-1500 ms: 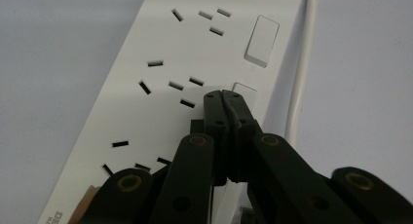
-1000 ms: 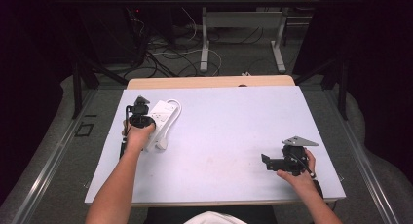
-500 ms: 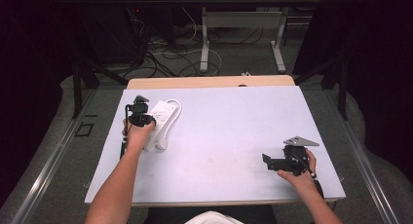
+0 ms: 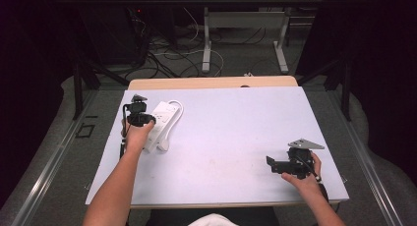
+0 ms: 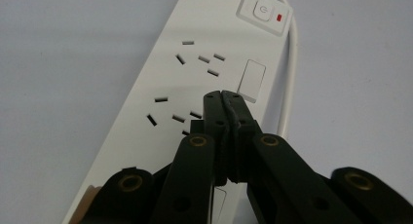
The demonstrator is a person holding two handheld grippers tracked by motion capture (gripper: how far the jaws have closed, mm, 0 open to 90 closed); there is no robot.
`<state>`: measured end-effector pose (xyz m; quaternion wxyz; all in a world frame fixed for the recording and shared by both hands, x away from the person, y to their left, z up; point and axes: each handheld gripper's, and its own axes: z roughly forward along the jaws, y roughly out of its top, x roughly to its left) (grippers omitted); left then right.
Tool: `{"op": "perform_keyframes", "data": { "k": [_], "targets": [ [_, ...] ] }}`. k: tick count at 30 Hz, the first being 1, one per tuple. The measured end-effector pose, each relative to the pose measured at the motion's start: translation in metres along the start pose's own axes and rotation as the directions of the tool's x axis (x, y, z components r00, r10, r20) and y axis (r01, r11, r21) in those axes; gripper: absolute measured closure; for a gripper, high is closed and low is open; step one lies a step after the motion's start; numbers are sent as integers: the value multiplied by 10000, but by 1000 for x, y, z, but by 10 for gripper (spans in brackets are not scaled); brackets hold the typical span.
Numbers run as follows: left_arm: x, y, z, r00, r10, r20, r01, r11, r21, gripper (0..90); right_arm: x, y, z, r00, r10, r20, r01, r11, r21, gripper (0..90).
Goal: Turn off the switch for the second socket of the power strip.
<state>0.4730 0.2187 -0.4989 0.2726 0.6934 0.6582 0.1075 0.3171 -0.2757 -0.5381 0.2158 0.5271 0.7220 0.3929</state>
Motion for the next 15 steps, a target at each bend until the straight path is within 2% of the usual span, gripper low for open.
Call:
{"op": "perform_keyframes", "data": {
  "k": [1,3,5,7,8,9,10,11,15],
  "targets": [
    [-1,-1,0,10000,-35,-31,34,9998,-210,900,0,0,0,10000,-39,6,39,10000,-28,0],
    [-1,0,-2,10000,21,42,-20,9998,-215,900,0,0,0,10000,34,78,-33,9999,-100,0],
    [-2,0,-3,10000,21,23,-20,9989,-470,900,-1,0,-1,10000,1,-4,-1,10000,-48,0],
    [-2,0,-6,10000,39,89,-35,9991,-434,900,0,0,-2,10000,4,1,-4,10000,-55,0],
    [-3,-1,-5,9999,-35,99,42,9973,-739,900,0,0,-2,10000,4,1,-4,10000,-55,0],
    [-3,0,-8,9998,11,191,-1,9985,-545,900,-1,0,-1,10000,-38,5,38,10000,-68,0],
    [-3,0,-8,9998,64,169,-52,9972,-749,900,0,0,-1,10000,-44,-6,44,10000,-61,0],
    [-4,0,-11,9997,63,233,-48,9977,-672,900,0,0,-1,10000,-40,0,40,10000,-69,0],
    [-5,-1,-16,9992,203,355,-166,9946,-1020,900,0,0,-1,10000,-27,-7,27,10000,-82,0]
  ]
}}
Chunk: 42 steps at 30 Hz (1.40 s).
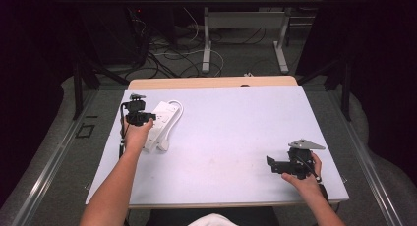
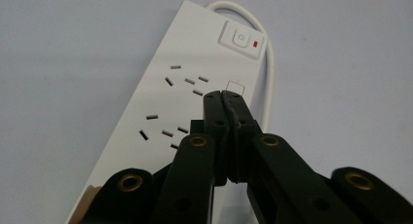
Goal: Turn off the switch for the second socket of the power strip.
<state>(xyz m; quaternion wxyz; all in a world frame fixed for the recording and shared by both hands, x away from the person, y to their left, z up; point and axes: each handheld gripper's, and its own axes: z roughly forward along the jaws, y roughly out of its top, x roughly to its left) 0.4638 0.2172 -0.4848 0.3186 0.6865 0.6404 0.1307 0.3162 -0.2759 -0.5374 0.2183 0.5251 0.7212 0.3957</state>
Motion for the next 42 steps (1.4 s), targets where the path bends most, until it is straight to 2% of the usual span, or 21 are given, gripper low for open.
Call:
{"op": "perform_keyframes", "data": {
  "k": [1,3,4,9,14,16,20,23,33,38,42],
  "targets": [
    [-1,-1,-1,10000,6,19,-5,9998,-176,900,0,0,0,10000,39,-6,-39,10000,19,0],
    [-2,0,-4,9999,133,99,-131,9998,-179,900,0,0,0,10000,40,-6,-40,10000,23,0],
    [-3,-1,-4,9999,110,65,-107,9991,-422,900,1,0,0,10000,49,-13,-49,10000,17,0],
    [-7,-2,-12,9992,254,319,-233,9977,-641,900,1,0,0,10000,53,-16,-53,10000,11,0],
    [-13,-4,-16,9977,527,435,-475,9925,-1125,900,1,0,1,10000,77,25,-77,10000,-29,0],
    [-14,-4,-19,9962,688,525,-628,9920,-1093,900,1,0,1,10000,62,-55,-62,10000,21,0],
    [-19,-6,-22,9951,791,586,-698,9867,-1467,900,1,0,1,10000,60,-68,-60,10000,12,0],
    [-21,-6,-24,9931,965,662,-853,9843,-1548,900,1,0,1,10000,19,-52,-19,10000,-4,0],
    [-23,-8,-28,9920,1031,724,-898,9817,-1677,900,2,1,1,10000,5,-74,-5,10000,-14,0],
    [-24,-10,-32,9892,1173,874,-1006,9793,-1758,895,2,1,1,10000,7,-80,-7,10000,0,0],
    [-26,-12,-38,9847,1380,1060,-1182,9774,-1750,885,2,1,0,10000,11,-56,-11,10000,-32,0]
  ]
}}
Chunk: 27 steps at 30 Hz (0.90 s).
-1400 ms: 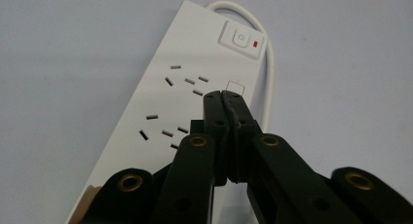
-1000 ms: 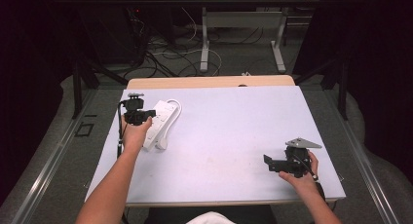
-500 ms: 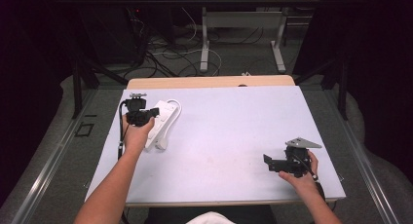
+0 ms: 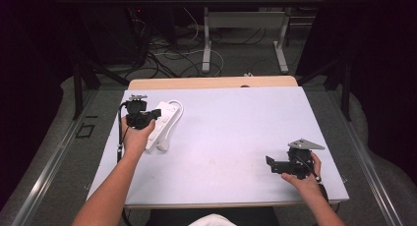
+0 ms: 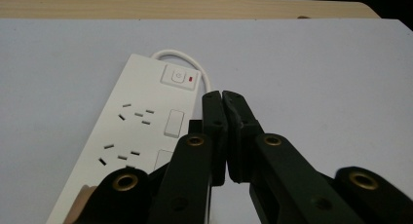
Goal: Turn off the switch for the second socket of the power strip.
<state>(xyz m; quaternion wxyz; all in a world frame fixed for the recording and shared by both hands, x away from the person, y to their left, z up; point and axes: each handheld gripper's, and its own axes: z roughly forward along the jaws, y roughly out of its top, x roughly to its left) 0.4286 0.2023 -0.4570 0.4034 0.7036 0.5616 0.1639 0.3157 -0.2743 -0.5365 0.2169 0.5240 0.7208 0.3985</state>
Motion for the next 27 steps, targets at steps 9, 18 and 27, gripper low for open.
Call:
{"op": "perform_keyframes", "data": {
  "k": [9,18,27],
  "targets": [
    [-10,-3,-5,9986,172,498,-155,9993,-345,831,-1,-1,-2,10000,51,25,-51,10000,2,0],
    [-18,-6,-11,9951,396,901,-363,9986,-382,773,0,0,-1,10000,-46,8,46,10000,-41,0],
    [-26,-10,-15,9918,524,1164,-469,9977,-500,692,0,0,-1,10000,-50,-8,50,10000,-38,0]
  ]
}}
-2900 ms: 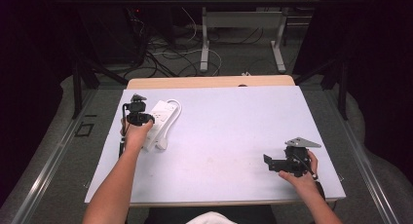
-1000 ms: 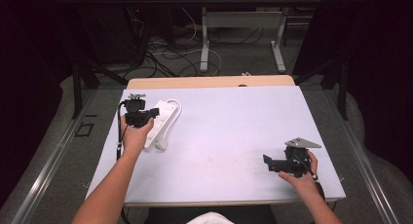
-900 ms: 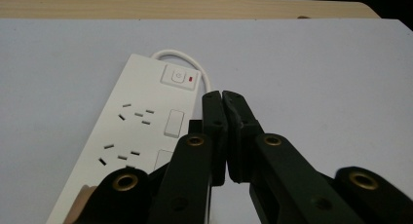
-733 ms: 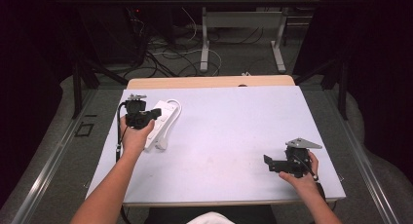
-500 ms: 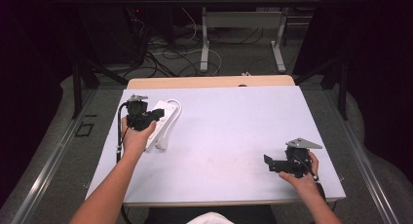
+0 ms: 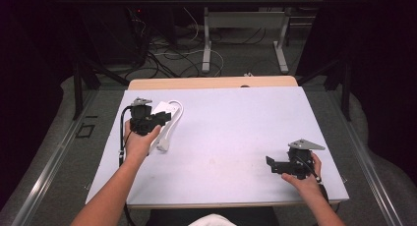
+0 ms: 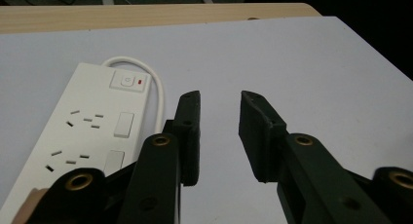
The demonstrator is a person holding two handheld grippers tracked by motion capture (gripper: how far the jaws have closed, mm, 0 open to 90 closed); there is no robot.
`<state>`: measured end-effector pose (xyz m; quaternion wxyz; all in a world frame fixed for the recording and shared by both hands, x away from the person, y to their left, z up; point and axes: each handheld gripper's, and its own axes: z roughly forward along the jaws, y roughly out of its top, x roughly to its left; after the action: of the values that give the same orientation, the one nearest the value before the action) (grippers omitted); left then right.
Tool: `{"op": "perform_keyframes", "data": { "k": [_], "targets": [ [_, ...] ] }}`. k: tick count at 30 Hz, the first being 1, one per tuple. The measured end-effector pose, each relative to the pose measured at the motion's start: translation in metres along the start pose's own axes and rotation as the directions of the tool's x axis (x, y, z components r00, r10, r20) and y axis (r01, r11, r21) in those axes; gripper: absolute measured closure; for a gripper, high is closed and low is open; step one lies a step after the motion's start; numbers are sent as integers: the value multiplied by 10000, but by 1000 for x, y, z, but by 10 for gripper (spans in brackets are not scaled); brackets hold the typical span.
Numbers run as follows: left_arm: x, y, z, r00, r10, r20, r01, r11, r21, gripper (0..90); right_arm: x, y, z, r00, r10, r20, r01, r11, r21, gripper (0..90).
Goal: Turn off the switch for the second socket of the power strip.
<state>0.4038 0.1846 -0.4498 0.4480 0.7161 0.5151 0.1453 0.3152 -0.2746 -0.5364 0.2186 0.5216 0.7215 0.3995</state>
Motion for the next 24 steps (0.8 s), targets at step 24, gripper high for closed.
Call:
{"op": "perform_keyframes", "data": {
  "k": [24],
  "targets": [
    [-3,-19,-8,9992,96,377,-80,9991,-415,476,1,0,0,10000,28,-44,-28,10000,21,0]
  ]
}}
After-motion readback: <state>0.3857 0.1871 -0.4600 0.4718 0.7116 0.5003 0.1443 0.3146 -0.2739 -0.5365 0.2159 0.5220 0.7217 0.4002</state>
